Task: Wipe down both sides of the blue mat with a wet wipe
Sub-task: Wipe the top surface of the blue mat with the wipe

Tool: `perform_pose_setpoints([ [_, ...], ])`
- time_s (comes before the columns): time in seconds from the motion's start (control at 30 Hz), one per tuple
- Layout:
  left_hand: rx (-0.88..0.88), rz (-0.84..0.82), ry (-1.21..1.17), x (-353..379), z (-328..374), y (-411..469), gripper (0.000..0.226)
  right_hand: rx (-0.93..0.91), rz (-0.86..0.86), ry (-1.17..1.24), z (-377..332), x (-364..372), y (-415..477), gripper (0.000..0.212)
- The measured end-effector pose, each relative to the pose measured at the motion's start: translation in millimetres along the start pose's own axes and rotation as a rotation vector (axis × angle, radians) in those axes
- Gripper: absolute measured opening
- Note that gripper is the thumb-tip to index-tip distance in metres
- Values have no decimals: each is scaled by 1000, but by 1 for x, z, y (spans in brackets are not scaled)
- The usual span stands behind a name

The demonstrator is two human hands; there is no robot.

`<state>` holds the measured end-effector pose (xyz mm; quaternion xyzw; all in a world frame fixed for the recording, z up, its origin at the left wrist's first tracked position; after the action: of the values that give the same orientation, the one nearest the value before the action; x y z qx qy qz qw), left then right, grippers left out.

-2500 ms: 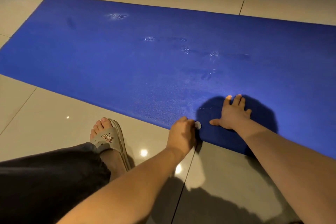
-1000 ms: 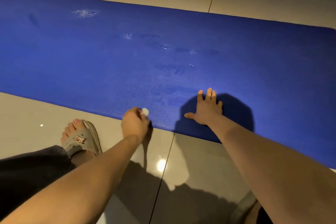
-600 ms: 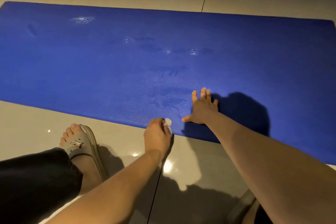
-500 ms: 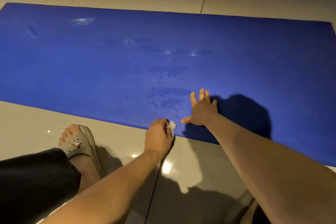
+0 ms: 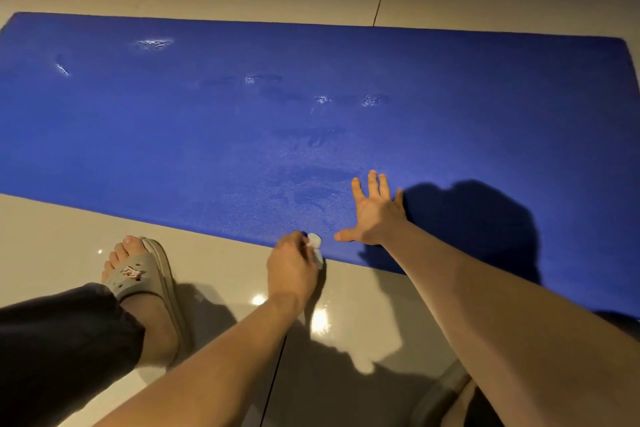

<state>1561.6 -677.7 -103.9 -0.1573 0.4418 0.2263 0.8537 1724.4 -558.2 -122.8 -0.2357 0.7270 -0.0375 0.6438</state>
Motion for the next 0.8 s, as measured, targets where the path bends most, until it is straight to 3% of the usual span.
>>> perform_pose_setpoints([
  [0.17, 137, -131, -24, 12, 24, -12, 8, -21, -32, -10, 2, -2, 3, 130],
  [0.37, -219, 102, 68, -43, -42, 40, 13, -27, -29, 43, 8, -3, 5, 120],
  [0.5, -268, 122, 34, -42, -37, 34, 3, -26, -32, 69, 9, -2, 4, 114],
  [0.63, -128, 47, 0, -5, 0, 3, 8, -16, -56, 121, 8, -5, 3, 99],
  [0.8, 299, -231, 59, 31, 49, -37, 13, -33, -59, 118, 10, -7, 0, 96],
])
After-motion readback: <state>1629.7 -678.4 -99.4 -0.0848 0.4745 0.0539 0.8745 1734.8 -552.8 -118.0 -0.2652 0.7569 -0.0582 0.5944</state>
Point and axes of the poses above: each hand's wrist, its own y-axis towards the middle knuckle, its own x-axis out of the palm, z = x × y, the point moved 6 cm from there along y, towards the middle knuckle, and after that the axes turned 13 degrees about z, right-handed, at the moved point
